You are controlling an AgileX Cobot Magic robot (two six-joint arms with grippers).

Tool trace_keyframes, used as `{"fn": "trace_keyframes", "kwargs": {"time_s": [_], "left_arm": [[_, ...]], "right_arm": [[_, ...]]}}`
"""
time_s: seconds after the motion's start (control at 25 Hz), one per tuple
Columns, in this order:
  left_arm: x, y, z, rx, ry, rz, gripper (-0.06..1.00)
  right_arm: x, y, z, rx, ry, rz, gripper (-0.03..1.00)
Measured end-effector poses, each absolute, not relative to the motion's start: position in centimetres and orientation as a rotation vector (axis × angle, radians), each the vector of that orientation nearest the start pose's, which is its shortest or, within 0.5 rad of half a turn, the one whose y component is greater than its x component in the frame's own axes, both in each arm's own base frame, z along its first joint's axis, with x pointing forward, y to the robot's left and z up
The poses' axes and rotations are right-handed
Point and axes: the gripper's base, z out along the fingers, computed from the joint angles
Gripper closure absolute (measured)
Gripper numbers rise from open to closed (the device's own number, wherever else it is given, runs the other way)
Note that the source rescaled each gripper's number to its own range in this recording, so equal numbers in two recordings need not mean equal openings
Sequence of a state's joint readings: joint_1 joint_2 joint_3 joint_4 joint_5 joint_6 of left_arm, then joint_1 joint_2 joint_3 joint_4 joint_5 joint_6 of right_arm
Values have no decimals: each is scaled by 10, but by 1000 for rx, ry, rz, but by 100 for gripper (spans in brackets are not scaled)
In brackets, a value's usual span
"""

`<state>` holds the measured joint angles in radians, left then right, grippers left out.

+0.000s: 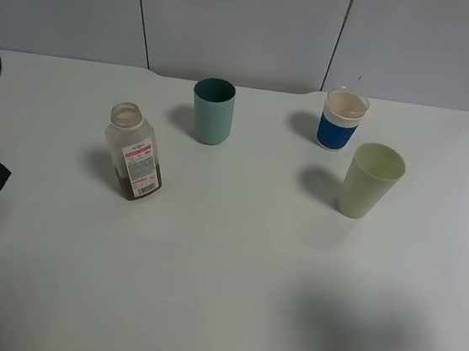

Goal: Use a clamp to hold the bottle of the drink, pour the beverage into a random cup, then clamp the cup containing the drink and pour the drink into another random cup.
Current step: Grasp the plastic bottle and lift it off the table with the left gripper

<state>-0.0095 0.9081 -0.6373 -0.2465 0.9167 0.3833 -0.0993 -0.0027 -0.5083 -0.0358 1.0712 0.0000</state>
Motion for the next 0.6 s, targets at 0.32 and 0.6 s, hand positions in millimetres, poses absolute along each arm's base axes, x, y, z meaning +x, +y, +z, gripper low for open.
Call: {"fn": "trace_keyframes", "kwargs": {"time_s": [0.32, 0.6], "left_arm": [[179, -46, 240, 588, 2628, -205, -6], [199, -78, 224, 744, 2523, -193, -6]], "right_arm": [[-7, -2, 279, 104, 2042, -105, -2], [-7, -2, 279, 104, 2042, -105, -2]]}}
